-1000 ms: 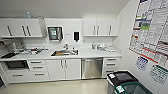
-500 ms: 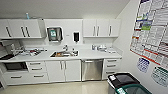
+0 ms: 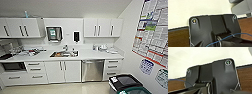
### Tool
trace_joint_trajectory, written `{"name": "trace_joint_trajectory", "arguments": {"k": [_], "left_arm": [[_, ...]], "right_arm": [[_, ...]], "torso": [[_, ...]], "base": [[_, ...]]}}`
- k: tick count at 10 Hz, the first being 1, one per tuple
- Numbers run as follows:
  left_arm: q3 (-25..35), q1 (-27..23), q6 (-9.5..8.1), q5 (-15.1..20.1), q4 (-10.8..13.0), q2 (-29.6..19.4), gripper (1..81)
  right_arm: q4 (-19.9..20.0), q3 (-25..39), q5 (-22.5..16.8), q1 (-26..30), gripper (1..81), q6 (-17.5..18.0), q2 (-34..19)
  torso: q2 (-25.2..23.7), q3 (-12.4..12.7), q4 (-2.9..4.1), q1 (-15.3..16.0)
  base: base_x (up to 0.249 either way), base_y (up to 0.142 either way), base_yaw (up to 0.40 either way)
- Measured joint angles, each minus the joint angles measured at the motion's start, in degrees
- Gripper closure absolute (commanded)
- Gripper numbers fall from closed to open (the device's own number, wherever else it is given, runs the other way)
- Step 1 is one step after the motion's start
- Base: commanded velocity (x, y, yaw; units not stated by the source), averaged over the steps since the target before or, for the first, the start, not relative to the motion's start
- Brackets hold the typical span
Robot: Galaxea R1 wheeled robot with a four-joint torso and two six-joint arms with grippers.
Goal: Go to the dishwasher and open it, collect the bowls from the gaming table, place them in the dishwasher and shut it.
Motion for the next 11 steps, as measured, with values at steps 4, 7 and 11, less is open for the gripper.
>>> {"name": "trace_joint_trajectory", "arguments": {"k": [4, 7, 11], "left_arm": [[0.26, 0.3, -0.17, 0.17, 0.0, 0.12, 1.0], [0.2, 0.3, -0.17, 0.11, 0.0, 0.11, 1.0], [0.2, 0.28, -0.17, 0.09, -0.02, 0.23, 1.0]], "right_arm": [[-0.02, -0.3, -0.28, -0.2, 1.0, -0.02, -0.22], [-0.02, -0.24, -0.3, -0.35, 1.0, 0.0, -0.35], [-0.02, -0.24, -0.3, -0.33, 1.0, 0.0, -0.35]], "torso": [[0.02, -0.02, 0.0, 0.02], [0.02, -0.02, 0.0, 0.02], [0.02, -0.02, 0.0, 0.02]], "base": [[0.092, 0.0, 0.0], [0.092, 0.0, 0.0], [0.092, 0.0, 0.0]]}}
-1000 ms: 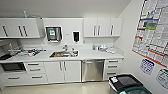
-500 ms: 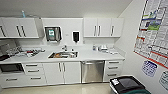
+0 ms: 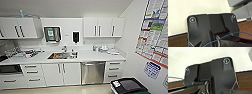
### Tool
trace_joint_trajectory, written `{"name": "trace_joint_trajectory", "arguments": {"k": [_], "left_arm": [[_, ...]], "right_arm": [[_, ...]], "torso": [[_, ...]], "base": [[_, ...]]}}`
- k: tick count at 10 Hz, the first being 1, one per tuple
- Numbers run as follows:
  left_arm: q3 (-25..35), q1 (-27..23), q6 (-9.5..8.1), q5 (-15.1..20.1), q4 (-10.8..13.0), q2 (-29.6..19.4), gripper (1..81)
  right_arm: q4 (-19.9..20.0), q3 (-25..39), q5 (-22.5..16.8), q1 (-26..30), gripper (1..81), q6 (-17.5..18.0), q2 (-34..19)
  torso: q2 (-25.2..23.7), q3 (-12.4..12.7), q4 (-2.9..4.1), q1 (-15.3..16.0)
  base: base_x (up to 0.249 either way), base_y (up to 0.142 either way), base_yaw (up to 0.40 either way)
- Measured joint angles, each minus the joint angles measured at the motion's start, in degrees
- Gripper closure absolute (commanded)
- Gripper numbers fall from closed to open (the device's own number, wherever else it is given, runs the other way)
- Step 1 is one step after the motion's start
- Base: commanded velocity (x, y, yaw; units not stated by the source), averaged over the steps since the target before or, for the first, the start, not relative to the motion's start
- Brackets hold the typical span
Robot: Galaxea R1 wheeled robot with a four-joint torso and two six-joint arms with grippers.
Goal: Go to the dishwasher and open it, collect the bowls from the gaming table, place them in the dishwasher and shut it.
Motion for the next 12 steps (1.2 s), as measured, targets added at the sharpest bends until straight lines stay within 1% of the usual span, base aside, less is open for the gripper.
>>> {"name": "trace_joint_trajectory", "arguments": {"k": [7, 11, 12], "left_arm": [[0.02, 0.02, -0.07, 0.0, 0.0, 0.0, 1.0], [0.0, 0.02, -0.22, -0.61, 0.02, -0.32, 1.0], [0.02, 0.02, -0.22, -0.61, 0.0, -0.28, 1.0]], "right_arm": [[-0.01, 0.0, -0.02, 0.02, 1.0, 0.0, 0.02], [-0.37, 0.77, -0.05, 0.22, 1.0, 0.0, 0.02], [-0.78, 1.46, -0.05, 0.41, 1.0, 0.0, 0.06]], "torso": [[0.0, 0.0, 0.0, 0.0], [0.0, 0.0, 0.0, 0.0], [0.0, 0.0, 0.0, 0.0]], "base": [[0.092, 0.0, 0.0], [0.091, 0.0, 0.0], [0.09, 0.07, 0.0]]}}
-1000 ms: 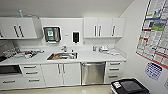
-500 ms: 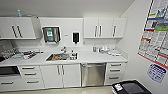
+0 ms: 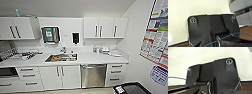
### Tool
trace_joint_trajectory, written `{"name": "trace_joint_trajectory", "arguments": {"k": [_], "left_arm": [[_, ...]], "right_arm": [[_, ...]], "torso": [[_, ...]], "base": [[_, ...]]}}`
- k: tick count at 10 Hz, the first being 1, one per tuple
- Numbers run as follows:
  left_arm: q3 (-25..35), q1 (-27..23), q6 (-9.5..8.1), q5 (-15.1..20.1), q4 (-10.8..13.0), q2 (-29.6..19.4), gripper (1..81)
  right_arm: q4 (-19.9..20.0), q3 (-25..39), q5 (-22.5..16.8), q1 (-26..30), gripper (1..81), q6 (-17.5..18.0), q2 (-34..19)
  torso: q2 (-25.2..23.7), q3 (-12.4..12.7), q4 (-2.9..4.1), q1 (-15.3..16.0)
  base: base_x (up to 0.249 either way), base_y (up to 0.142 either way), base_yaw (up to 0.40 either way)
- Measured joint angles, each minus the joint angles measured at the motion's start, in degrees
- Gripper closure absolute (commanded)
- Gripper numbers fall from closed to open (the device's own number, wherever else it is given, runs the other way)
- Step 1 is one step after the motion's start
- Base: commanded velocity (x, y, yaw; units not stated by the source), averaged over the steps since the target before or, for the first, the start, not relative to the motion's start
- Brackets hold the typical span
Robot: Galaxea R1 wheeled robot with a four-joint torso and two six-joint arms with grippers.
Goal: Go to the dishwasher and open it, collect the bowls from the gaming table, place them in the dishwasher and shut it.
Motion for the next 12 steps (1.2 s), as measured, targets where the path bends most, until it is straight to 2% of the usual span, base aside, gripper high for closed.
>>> {"name": "trace_joint_trajectory", "arguments": {"k": [12], "left_arm": [[0.0, 0.16, -0.02, -0.2, 0.0, 0.17, 1.0]], "right_arm": [[-0.35, 0.2, -0.11, 0.52, 1.0, 0.0, -0.48]], "torso": [[-0.02, 0.0, 0.0, -0.02]], "base": [[0.089, 0.07, 0.0]]}}
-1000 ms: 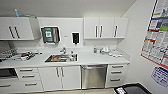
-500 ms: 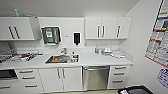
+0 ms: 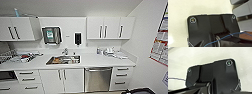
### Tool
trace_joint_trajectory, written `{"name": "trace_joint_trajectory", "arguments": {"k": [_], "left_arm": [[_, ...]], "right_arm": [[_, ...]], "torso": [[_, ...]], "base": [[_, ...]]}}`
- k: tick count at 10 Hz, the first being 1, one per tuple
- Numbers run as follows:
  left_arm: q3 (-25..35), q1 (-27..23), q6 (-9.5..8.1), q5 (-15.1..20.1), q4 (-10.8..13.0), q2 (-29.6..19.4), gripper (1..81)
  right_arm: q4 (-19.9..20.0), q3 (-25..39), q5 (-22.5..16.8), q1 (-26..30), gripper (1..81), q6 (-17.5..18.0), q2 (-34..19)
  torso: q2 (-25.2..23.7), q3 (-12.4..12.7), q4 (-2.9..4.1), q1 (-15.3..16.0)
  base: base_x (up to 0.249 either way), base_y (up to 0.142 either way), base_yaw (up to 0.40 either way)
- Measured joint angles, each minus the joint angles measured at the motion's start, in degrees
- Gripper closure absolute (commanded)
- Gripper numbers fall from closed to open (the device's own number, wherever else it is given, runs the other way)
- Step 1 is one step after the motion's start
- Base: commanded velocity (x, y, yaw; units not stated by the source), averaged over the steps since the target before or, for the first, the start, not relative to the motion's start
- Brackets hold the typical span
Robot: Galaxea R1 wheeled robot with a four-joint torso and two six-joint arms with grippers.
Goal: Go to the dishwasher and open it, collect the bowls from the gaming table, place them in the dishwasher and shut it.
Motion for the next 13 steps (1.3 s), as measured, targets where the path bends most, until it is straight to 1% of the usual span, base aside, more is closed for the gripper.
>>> {"name": "trace_joint_trajectory", "arguments": {"k": [3, 13], "left_arm": [[0.0, 0.0, 0.02, 0.0, 0.0, 0.0, 1.0], [0.0, 0.01, 0.0, 0.0, 0.0, 0.0, 1.0]], "right_arm": [[0.0, 0.02, 0.0, 0.0, 1.0, 0.0, -0.05], [-0.15, 0.13, 0.02, -0.02, 1.0, 0.0, -0.33]], "torso": [[0.0, 0.0, 0.0, 0.0], [0.0, 0.0, 0.0, -0.06]], "base": [[0.087, 0.064, 0.0], [0.088, 0.0, 0.0]]}}
